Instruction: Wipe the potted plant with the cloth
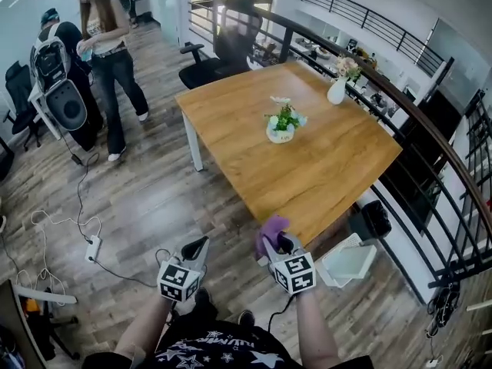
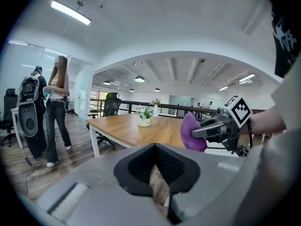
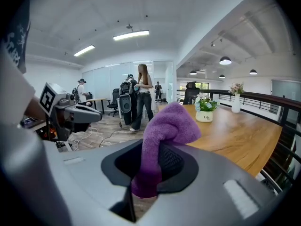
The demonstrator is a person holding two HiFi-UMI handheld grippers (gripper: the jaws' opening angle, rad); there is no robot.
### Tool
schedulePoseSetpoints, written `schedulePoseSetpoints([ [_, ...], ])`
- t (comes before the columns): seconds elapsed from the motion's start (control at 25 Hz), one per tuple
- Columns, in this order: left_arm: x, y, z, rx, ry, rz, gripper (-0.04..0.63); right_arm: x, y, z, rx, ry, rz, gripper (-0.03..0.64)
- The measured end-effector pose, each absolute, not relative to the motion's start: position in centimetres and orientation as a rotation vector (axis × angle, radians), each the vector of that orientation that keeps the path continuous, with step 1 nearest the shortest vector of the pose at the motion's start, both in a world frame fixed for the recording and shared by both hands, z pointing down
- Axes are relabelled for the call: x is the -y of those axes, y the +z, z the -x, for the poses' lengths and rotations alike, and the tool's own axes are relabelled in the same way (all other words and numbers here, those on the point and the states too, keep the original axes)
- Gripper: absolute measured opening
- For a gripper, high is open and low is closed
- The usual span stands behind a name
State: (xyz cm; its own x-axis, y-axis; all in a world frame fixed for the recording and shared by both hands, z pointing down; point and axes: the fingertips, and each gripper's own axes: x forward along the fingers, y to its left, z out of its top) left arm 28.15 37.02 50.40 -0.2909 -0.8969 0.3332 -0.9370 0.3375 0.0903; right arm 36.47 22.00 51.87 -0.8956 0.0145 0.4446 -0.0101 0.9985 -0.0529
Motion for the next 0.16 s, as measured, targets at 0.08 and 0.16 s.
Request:
schedulePoseSetpoints([
  [0.08,-36.2,50.2,-28.9,2.314,0.191,-1.623,0.002,-21.2,52.2,-37.5,2.685,0.118,-0.003,0.084],
  [0.16,-35.1,49.8,-29.1,2.35,0.212,-1.609,0.002,-20.0,52.2,-38.2,2.697,0.181,-0.018,0.084],
])
